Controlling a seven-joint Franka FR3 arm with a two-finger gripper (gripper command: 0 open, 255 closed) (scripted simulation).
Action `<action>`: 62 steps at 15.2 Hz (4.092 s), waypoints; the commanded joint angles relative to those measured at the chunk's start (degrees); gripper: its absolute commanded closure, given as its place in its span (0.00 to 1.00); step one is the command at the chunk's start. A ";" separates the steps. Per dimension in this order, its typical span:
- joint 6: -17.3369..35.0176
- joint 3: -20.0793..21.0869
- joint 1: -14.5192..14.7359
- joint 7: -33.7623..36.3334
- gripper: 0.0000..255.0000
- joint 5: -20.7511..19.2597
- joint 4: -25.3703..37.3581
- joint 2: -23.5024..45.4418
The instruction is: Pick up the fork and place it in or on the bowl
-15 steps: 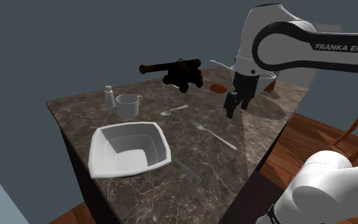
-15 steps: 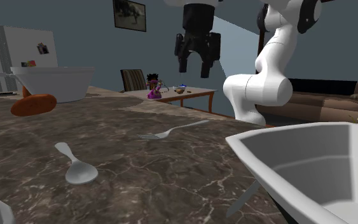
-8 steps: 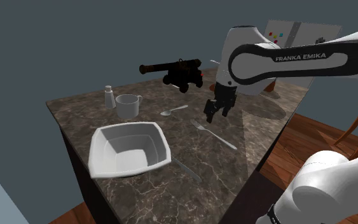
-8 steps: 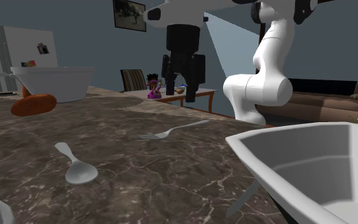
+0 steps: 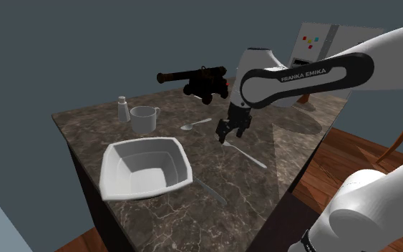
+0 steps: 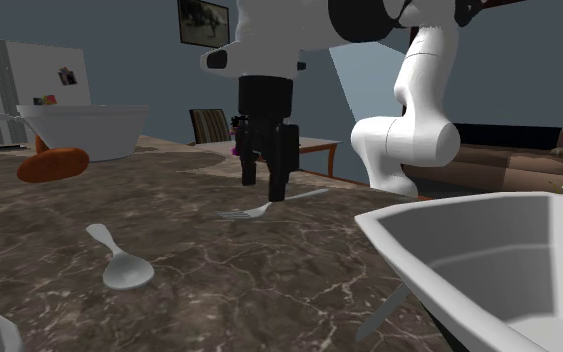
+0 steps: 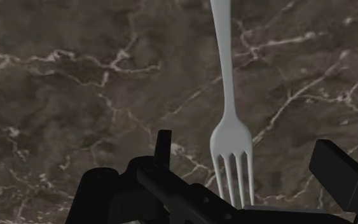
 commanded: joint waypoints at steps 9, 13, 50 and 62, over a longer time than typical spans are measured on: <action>4.09 0.10 -0.02 0.03 0.00 0.02 -2.13 1.91; 4.09 0.10 -0.02 0.03 1.00 0.02 -2.13 1.91; -19.31 -0.48 -0.12 0.00 1.00 -0.26 17.37 -2.00; -19.44 11.46 4.68 15.57 1.00 2.90 23.92 3.98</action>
